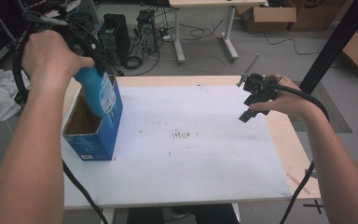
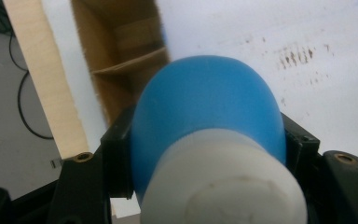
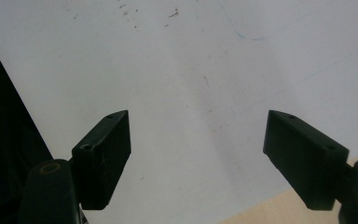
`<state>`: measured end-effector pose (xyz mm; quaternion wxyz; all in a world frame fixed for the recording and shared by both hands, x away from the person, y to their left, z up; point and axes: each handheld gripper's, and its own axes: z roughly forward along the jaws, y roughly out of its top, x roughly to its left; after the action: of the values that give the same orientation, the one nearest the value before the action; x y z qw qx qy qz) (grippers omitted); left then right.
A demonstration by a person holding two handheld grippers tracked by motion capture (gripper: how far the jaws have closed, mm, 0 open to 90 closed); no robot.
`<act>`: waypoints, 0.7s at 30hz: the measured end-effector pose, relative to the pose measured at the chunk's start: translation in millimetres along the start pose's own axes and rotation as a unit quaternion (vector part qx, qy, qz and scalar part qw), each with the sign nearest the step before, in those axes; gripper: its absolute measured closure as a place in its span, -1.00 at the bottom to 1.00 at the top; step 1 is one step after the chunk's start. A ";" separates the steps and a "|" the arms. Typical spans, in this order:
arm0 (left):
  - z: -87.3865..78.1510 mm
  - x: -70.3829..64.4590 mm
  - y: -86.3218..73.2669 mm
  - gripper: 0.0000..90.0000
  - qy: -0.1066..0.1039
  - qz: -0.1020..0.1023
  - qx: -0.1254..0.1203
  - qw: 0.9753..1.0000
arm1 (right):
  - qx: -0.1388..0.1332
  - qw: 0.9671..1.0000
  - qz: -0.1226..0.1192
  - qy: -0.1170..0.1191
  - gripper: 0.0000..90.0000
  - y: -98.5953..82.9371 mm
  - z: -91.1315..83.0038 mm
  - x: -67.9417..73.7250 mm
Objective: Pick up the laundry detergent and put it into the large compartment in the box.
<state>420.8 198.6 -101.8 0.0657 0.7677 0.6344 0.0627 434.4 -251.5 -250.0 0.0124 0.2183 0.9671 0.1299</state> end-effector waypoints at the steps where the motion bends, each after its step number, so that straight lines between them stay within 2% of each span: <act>1: 0.6 3.9 -0.4 -0.16 0.001 -0.006 0.000 1.000 | 0.001 1.000 -0.002 -0.001 -0.48 -0.3 0.4 -0.2; 9: 8.0 24.2 -4.9 -0.16 0.028 -0.040 0.004 0.999 | 0.001 1.000 0.001 -0.001 -0.48 -1.9 -1.4 -2.7; 19: 30.8 36.1 -9.9 -0.16 0.040 -0.052 0.013 0.998 | 0.001 1.000 0.002 -0.002 -0.48 -1.6 -2.3 -2.1; 21: 37.9 37.5 -10.6 -0.16 0.042 -0.047 0.019 0.998 | 0.001 1.000 0.001 -0.003 -0.48 -2.0 -2.2 -2.0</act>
<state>424.4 236.7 -140.5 0.0274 0.7348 0.6731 0.0795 435.1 -254.6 -248.5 0.0148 0.2193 0.9671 0.1279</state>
